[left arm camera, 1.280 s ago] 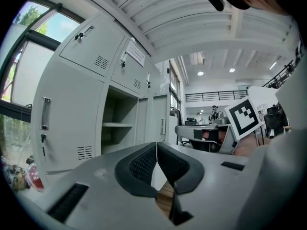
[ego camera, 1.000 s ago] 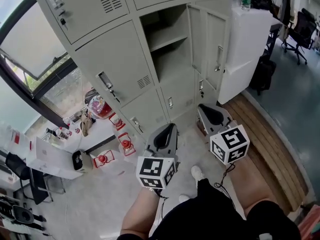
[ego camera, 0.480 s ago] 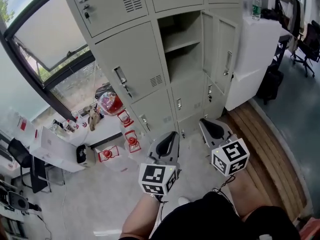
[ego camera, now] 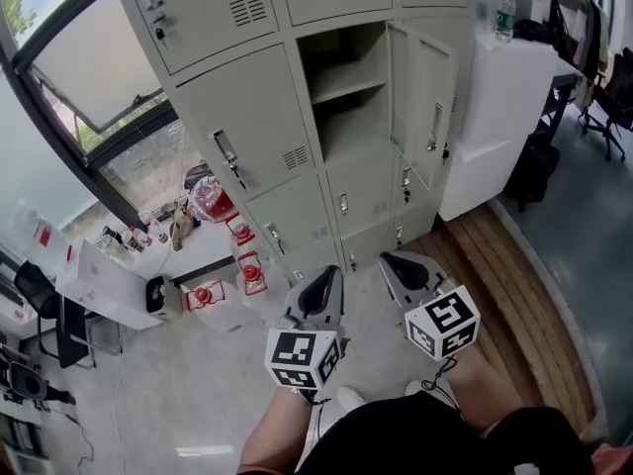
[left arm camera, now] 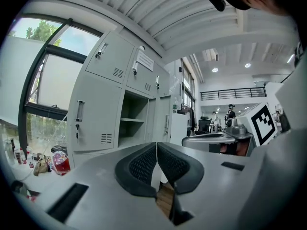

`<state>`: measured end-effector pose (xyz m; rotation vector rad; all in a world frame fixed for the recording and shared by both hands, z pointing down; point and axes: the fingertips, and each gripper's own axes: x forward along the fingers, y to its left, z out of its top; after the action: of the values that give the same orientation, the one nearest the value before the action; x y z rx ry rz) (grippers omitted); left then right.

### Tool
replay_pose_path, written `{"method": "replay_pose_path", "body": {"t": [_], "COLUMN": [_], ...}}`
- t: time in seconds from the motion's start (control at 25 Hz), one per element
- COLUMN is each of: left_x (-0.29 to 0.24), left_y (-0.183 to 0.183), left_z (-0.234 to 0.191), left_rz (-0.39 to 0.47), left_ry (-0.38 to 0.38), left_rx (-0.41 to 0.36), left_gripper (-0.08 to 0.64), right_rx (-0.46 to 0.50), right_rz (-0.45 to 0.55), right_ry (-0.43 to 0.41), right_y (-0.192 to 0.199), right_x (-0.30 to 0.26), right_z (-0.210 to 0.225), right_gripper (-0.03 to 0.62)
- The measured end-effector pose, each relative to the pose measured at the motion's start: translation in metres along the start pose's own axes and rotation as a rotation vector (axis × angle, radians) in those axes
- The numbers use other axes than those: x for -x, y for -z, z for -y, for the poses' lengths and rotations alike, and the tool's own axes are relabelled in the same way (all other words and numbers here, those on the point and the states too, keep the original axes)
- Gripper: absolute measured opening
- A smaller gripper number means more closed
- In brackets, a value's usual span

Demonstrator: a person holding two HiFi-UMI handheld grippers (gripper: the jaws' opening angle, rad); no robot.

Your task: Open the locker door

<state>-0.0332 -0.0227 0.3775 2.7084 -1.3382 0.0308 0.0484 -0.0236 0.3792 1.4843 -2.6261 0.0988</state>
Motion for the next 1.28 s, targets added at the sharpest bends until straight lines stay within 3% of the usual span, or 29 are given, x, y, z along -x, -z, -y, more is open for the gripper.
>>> {"method": "replay_pose_path", "body": {"t": [0.6,1.28], "left_x": [-0.009,-0.027], "left_y": [0.007,0.023], "left_z": [0.069,0.100], "left_rz": [-0.020,-0.026], "left_ry": [-0.086,-0.142], "left_rx": [-0.019,0.008], "left_gripper": [0.020,0.020], "right_rx": [-0.032,-0.026], "right_rz": [0.011,-0.014], "right_ry": [-0.110,-0.178], "right_y": [0.011,0.029], "right_x": [0.051,0.075], "right_z": [0.031,0.056], "right_gripper": [0.054,0.054]}}
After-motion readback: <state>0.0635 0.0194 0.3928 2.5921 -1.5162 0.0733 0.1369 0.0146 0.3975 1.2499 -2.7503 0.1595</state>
